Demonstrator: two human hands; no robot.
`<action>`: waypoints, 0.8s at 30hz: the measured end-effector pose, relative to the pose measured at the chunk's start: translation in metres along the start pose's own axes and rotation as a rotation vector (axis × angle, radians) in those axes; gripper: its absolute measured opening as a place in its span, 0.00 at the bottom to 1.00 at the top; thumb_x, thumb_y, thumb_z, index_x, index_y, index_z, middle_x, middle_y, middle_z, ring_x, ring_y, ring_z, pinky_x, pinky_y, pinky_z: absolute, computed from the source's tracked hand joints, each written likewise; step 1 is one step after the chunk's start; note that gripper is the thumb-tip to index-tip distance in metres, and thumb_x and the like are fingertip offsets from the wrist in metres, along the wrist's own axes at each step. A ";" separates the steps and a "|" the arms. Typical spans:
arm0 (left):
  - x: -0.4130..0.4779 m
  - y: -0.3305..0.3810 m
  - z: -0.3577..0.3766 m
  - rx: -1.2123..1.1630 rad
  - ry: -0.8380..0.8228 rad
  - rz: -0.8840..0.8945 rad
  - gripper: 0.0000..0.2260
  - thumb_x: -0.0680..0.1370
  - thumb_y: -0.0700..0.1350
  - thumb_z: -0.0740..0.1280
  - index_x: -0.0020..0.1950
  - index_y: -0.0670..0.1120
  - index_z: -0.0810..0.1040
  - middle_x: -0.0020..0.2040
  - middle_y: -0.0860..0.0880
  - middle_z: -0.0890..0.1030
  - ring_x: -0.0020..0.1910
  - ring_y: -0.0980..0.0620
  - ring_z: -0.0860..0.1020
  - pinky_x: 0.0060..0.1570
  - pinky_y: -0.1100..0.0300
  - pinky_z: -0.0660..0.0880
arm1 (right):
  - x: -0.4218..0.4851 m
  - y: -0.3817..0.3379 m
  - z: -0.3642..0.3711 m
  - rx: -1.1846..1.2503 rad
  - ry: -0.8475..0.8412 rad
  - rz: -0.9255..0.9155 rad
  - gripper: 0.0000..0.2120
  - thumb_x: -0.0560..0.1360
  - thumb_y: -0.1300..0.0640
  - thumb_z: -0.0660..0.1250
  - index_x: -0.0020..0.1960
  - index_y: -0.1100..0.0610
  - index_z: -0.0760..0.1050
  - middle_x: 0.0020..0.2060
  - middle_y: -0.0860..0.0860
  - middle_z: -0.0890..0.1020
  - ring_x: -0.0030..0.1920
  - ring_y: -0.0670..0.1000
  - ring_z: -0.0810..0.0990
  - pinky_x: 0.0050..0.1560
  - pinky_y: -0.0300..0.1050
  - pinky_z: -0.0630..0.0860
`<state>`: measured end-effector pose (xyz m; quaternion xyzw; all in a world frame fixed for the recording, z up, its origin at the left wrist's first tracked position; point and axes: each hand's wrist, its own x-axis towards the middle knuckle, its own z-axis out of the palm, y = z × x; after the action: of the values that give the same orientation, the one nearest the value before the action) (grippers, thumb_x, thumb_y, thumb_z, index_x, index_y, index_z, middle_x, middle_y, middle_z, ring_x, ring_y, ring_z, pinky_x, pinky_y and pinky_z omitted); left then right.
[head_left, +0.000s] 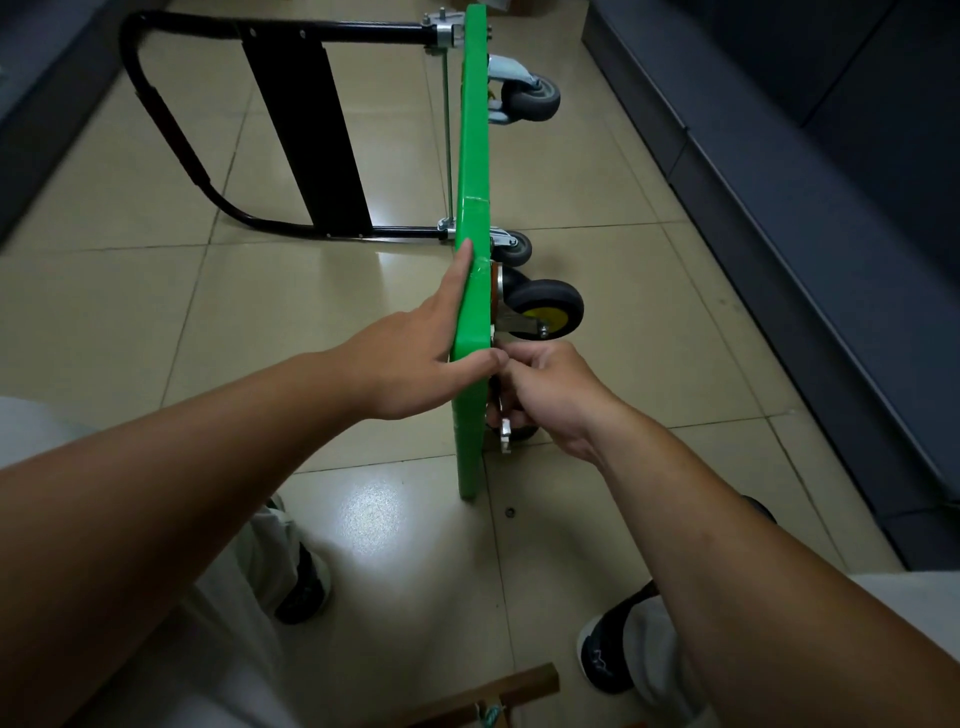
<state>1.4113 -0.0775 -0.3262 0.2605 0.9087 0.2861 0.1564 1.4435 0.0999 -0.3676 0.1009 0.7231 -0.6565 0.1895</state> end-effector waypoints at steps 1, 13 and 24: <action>0.000 -0.001 0.000 0.006 0.004 0.001 0.45 0.81 0.61 0.63 0.78 0.59 0.26 0.77 0.45 0.67 0.52 0.47 0.80 0.52 0.55 0.76 | 0.000 0.002 0.000 -0.002 -0.002 0.001 0.12 0.84 0.59 0.61 0.61 0.56 0.81 0.38 0.53 0.84 0.29 0.48 0.81 0.27 0.39 0.73; -0.001 0.002 -0.001 0.028 -0.001 -0.023 0.46 0.80 0.64 0.63 0.78 0.58 0.26 0.74 0.47 0.71 0.50 0.47 0.81 0.54 0.50 0.78 | 0.027 0.078 0.003 -0.176 0.144 -0.234 0.18 0.83 0.59 0.64 0.72 0.47 0.74 0.52 0.44 0.84 0.52 0.46 0.84 0.52 0.44 0.83; 0.000 -0.001 -0.001 0.015 -0.017 -0.001 0.48 0.78 0.64 0.64 0.78 0.58 0.27 0.76 0.47 0.69 0.46 0.54 0.80 0.50 0.53 0.79 | 0.065 0.096 -0.005 -0.375 0.240 -0.411 0.16 0.80 0.60 0.63 0.65 0.53 0.79 0.54 0.45 0.83 0.52 0.43 0.80 0.50 0.33 0.75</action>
<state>1.4105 -0.0785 -0.3260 0.2636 0.9096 0.2770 0.1624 1.4218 0.1095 -0.4808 -0.0076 0.8543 -0.5194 -0.0189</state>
